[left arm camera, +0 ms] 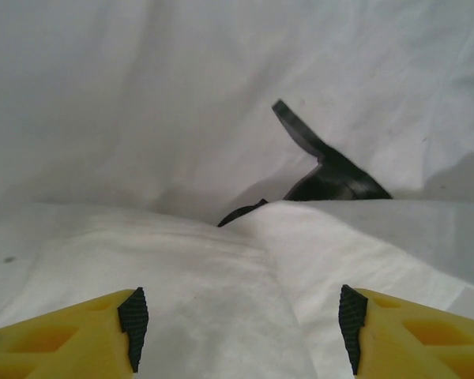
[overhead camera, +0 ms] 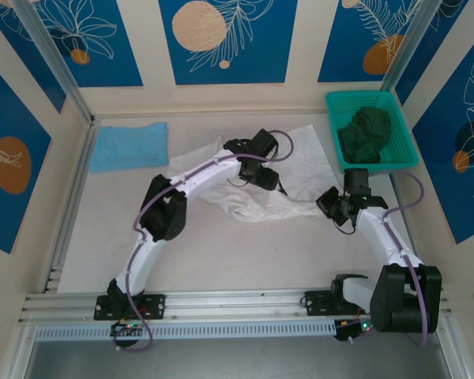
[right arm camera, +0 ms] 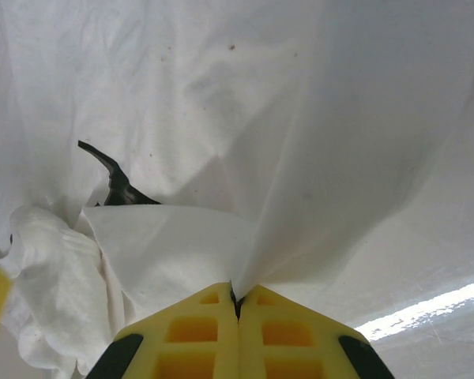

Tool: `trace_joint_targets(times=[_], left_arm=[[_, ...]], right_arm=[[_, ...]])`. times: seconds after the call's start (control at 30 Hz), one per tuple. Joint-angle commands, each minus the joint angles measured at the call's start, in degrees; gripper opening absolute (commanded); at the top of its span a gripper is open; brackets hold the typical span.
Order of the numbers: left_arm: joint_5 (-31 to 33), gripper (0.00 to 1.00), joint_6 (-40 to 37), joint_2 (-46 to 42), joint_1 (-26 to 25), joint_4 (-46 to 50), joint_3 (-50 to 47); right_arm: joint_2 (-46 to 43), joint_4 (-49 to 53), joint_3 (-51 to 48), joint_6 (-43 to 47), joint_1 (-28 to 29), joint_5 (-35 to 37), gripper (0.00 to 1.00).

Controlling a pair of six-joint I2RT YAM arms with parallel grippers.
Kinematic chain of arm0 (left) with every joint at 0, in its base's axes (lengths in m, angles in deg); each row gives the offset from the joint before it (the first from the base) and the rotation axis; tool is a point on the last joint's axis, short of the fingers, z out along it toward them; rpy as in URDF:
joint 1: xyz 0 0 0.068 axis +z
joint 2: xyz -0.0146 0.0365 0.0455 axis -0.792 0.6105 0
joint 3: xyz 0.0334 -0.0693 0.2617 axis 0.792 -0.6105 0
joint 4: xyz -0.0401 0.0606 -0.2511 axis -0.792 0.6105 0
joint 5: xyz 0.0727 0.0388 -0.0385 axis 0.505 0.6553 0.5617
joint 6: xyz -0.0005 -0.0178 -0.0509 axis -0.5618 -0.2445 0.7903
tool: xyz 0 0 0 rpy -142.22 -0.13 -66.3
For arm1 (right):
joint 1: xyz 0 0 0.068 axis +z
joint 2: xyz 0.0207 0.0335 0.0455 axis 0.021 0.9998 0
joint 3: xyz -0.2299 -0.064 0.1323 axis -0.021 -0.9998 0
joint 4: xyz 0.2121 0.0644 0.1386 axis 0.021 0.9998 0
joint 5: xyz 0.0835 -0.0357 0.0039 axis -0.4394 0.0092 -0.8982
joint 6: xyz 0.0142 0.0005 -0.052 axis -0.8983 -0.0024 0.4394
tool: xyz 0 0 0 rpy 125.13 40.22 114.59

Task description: Fold and stack the t-shirts

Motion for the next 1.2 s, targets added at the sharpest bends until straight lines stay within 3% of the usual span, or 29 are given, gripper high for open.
trace_joint_targets(times=[0.0,0.23,0.37,0.47,0.5,0.63,0.9,1.07,1.17], left_arm=[[3.24,0.66,-3.99,4.67,-2.03,8.19,6.29],[13.68,0.6,-5.45,11.58,-3.98,13.67,13.98],[16.89,0.38,-4.82,11.63,-4.04,13.62,13.83],[19.49,0.15,-4.34,8.75,-3.99,11.43,11.11],[21.25,0.09,-3.96,6.5,-3.99,9.71,8.85],[26.09,0.0,-2.48,-8.61,-3.68,-2.27,-8.64],[30.26,0.0,8.91,-42.34,-1.46,-20.3,-48.58],[37.78,0.0,23.51,-61.17,-1.43,-18.79,-69.71],[46.87,0.13,35.73,-73.93,-0.67,-8.7,-77.43]], right_arm=[[-0.38,0.94,0.15,1.09,0.46,0.73,0.0],[-0.43,0.73,0.21,1.27,0.38,1.12,0.0],[-0.38,0.68,0.32,1.11,0.37,0.87,0.0],[-0.47,0.92,0.68,1.09,0.41,0.82,0.0],[-0.52,1.0,0.89,1.04,0.39,0.57,0.0],[-1.02,2.5,2.75,1.84,0.46,-0.16,0.0],[-2.58,7.32,7.66,4.95,0.89,-2.62,0.0],[-3.38,8.64,8.12,5.66,1.3,-4.05,0.0],[-3.53,9.08,7.45,5.59,1.15,-4.38,0.0]])
